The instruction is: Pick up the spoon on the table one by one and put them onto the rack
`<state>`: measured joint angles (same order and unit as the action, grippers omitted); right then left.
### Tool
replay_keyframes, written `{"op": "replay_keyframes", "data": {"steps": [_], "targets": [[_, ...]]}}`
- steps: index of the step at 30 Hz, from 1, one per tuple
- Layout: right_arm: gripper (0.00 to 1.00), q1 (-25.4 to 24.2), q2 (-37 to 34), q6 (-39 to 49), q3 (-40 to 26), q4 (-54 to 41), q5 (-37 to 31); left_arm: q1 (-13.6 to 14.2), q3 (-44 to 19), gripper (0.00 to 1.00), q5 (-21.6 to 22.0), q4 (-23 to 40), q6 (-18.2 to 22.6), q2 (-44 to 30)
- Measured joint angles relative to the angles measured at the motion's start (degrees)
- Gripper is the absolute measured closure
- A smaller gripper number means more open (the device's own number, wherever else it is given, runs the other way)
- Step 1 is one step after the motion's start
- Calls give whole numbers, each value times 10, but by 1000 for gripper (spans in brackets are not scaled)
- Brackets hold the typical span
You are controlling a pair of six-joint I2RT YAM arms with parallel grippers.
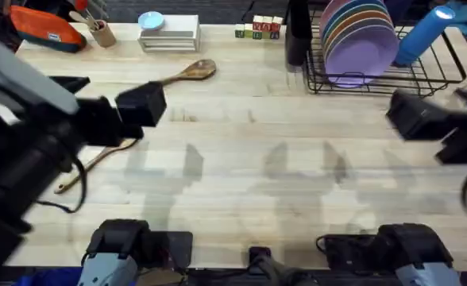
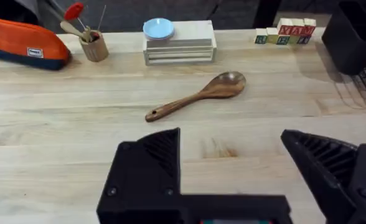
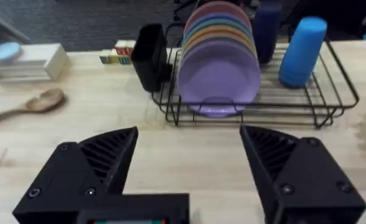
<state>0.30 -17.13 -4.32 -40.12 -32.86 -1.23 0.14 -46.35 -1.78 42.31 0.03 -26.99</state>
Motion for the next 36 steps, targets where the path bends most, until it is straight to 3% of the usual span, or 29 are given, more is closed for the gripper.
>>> {"op": "replay_keyframes", "data": {"steps": [8,13,19,25,27,28,29,36], "targets": [[8,0,-150,0,-170,-66,13,0,-164,7,-1,116,0,-105],[8,0,-206,0,-219,-81,29,0,-242,7,-1,164,0,-155],[8,0,-226,0,-224,-85,47,0,-262,7,-1,183,6,-181],[8,0,-226,-1,-225,-85,52,0,-262,7,-1,189,47,-189],[8,0,-226,-2,-225,-85,54,0,-262,8,1,196,64,-191],[8,0,-226,-2,-225,-85,54,0,-262,10,16,214,97,-199],[8,0,-226,-2,-225,-85,54,0,-262,10,33,241,173,-232],[8,0,-226,-2,-225,-85,54,0,-262,10,74,280,272,-310]]}}
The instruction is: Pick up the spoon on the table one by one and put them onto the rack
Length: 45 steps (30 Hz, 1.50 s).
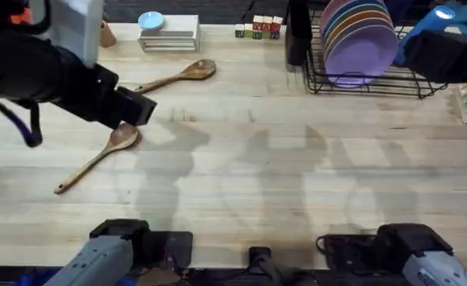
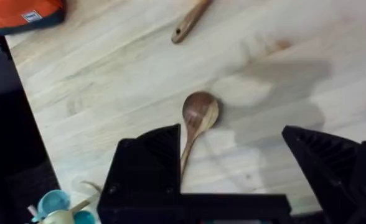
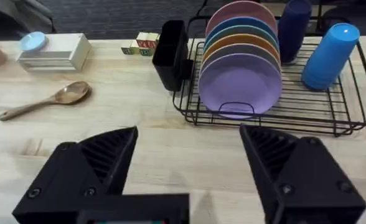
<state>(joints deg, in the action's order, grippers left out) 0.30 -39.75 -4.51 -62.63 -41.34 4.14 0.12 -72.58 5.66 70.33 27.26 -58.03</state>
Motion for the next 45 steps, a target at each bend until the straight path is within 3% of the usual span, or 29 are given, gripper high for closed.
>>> {"op": "replay_keyframes", "data": {"steps": [3,7,9,14,19,27,34,41,42,45], "targets": [[8,0,0,0,0,0,0,-12,0,10,2,8,16,-13],[8,0,0,0,0,0,0,-57,0,10,4,17,30,-18],[8,0,0,8,0,0,0,-148,0,10,-38,27,81,-18],[8,0,0,26,0,0,0,-201,0,7,-63,27,115,-18],[8,0,0,33,0,0,0,-226,0,8,-68,25,142,-18],[8,0,0,33,0,0,0,-227,0,7,-73,41,154,-18],[8,0,0,33,0,2,0,-233,0,7,-38,70,170,-27],[8,0,0,33,0,2,0,-298,0,7,-29,62,189,-90],[8,0,0,33,0,2,0,-325,0,7,-38,48,202,-121],[8,0,0,33,0,2,0,-350,0,8,-56,46,222,-150]]}}
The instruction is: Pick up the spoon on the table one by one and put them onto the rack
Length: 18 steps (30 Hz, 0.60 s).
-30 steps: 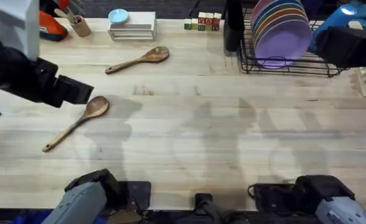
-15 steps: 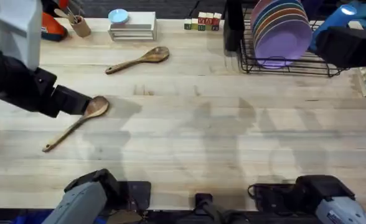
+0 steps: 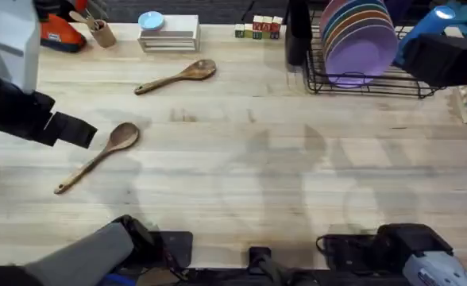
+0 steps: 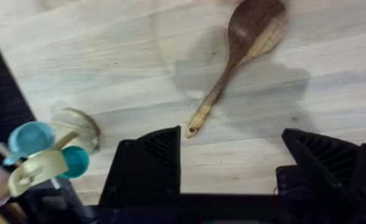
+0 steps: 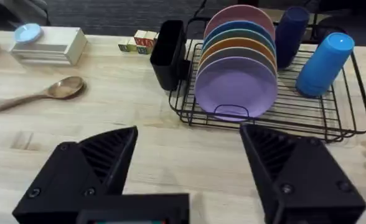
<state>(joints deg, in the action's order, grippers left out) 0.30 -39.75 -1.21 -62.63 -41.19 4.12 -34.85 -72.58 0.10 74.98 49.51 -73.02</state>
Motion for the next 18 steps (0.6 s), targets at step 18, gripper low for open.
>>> {"op": "replay_keyframes", "data": {"steps": [18], "targets": [[8,0,0,19,0,0,0,-22,4,6,-51,-16,76,-152]]}}
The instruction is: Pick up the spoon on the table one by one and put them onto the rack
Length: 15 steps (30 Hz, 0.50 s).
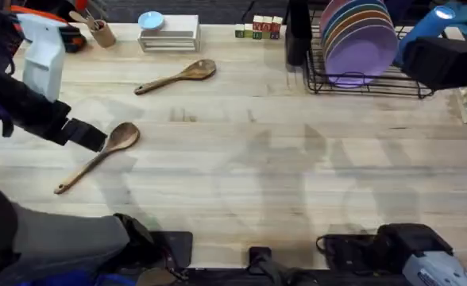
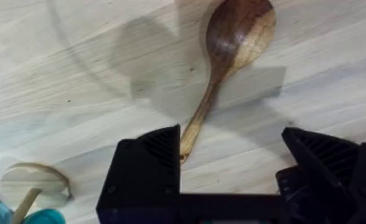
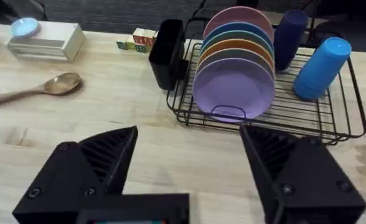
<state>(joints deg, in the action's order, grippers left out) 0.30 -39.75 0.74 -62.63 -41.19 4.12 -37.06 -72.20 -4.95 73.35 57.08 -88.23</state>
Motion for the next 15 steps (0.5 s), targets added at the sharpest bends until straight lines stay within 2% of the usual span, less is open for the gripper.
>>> {"op": "replay_keyframes", "data": {"steps": [15], "targets": [[8,0,0,15,0,0,0,-1,73,6,-1,-85,0,-14]]}}
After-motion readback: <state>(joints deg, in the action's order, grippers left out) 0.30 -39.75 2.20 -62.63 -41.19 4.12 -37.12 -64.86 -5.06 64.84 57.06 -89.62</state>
